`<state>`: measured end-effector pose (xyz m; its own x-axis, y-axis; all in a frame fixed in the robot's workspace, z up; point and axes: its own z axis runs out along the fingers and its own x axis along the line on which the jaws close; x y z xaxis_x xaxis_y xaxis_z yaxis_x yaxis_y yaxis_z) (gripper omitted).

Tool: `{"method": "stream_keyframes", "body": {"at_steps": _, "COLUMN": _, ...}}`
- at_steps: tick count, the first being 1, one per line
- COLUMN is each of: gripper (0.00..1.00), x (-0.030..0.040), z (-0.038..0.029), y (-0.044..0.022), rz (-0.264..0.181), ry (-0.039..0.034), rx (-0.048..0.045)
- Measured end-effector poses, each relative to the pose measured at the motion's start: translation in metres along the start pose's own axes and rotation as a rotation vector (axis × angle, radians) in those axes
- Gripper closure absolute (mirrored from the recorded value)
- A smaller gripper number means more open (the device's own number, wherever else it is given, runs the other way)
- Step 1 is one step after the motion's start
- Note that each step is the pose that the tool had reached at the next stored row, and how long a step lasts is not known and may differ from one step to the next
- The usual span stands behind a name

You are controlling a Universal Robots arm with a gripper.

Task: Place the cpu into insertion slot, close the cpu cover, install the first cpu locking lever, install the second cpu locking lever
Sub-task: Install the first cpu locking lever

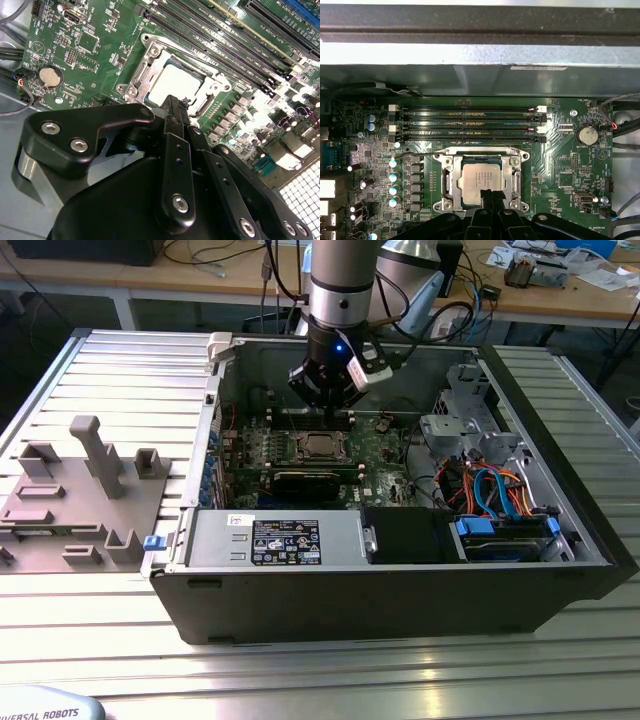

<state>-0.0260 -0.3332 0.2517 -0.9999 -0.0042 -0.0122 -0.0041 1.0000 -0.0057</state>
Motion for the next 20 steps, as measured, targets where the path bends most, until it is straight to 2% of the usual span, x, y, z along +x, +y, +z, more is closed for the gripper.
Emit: {"method": "stream_keyframes", "body": {"at_steps": 20, "gripper": 0.89, "x": 0.0009, "z": -0.0031, "y": 0.0, "rz": 0.0, "ry": 0.0, "rx": 0.0001}}
